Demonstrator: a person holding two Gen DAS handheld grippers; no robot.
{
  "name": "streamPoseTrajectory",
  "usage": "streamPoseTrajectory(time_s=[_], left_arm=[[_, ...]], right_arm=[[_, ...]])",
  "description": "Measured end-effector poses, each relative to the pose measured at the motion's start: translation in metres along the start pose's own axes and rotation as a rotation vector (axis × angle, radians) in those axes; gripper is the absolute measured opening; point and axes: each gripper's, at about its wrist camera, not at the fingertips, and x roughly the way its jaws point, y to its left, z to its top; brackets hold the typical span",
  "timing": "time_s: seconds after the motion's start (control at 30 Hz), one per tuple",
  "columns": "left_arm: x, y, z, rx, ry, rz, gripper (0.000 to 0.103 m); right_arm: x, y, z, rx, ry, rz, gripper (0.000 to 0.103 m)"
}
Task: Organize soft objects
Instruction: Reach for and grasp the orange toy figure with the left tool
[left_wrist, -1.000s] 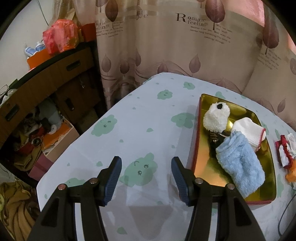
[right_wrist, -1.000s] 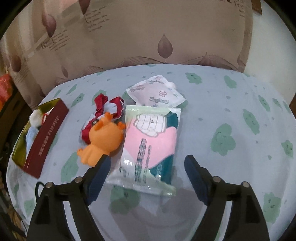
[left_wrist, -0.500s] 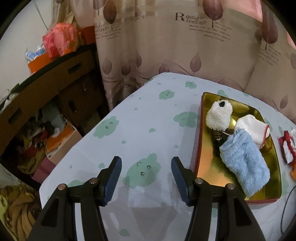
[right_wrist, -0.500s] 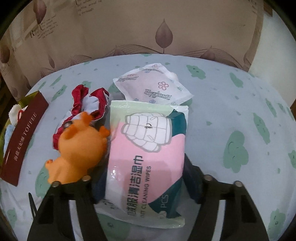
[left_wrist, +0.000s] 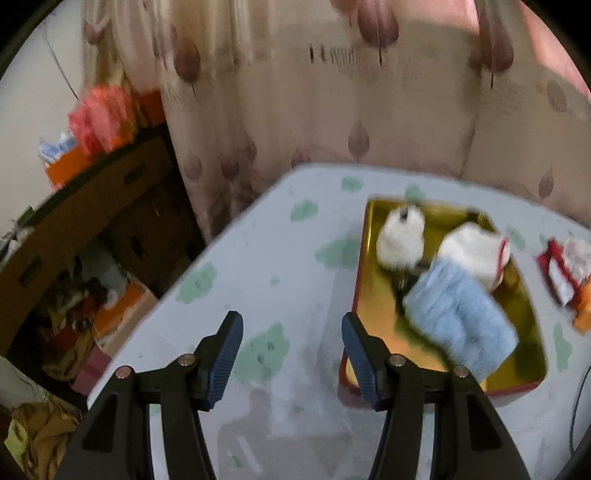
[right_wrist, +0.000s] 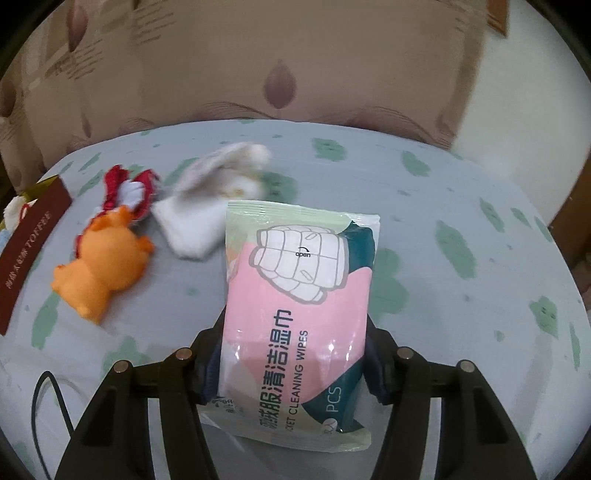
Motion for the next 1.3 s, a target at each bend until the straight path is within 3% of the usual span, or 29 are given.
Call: streamPoseTrajectory(time_s=[0.07,0.17,0.3,0.43,0.57,0.73,0.97,1.3], left_arm=[[-0.016,0.001,0.008,-0.026,-0.045,-0.009,0.057],[-0.030,-0.004,0.018,-0.051,-0.049,-0.089,0.058],[-0.042,-0.038,0.027,-0.001,-0.034,-0.199,0.058],[-0.059,-0.099,0.030,0.142,-0.038,-0.323,0.058],[-0.071,-0.172,0.028,0.306,0.001,-0.495,0.058],[-0.070,-0.245,0.025,0.411,0.066,-0.610,0.058],[-0.055,-0.310,0.021,0.460,0.133,-0.666,0.058],[-0.028,-0.337,0.022,0.426,0.217,-0.666,0.058]], right_arm=[[0.000,-0.011,-0.004,0.008,0.001,-0.013,0.057],[-0.001,-0.031,-0.009,0.036,0.003,-0.025,0.057],[-0.003,-0.054,-0.016,0.065,0.002,-0.036,0.057],[-0.002,-0.067,-0.020,0.098,0.006,-0.010,0.057],[0.002,-0.067,-0.019,0.090,0.019,-0.012,0.059],[0.003,-0.065,-0.019,0.081,0.023,-0.020,0.060],[0.004,-0.064,-0.020,0.076,0.030,-0.021,0.062],[0.004,-0.064,-0.020,0.079,0.031,-0.017,0.063]])
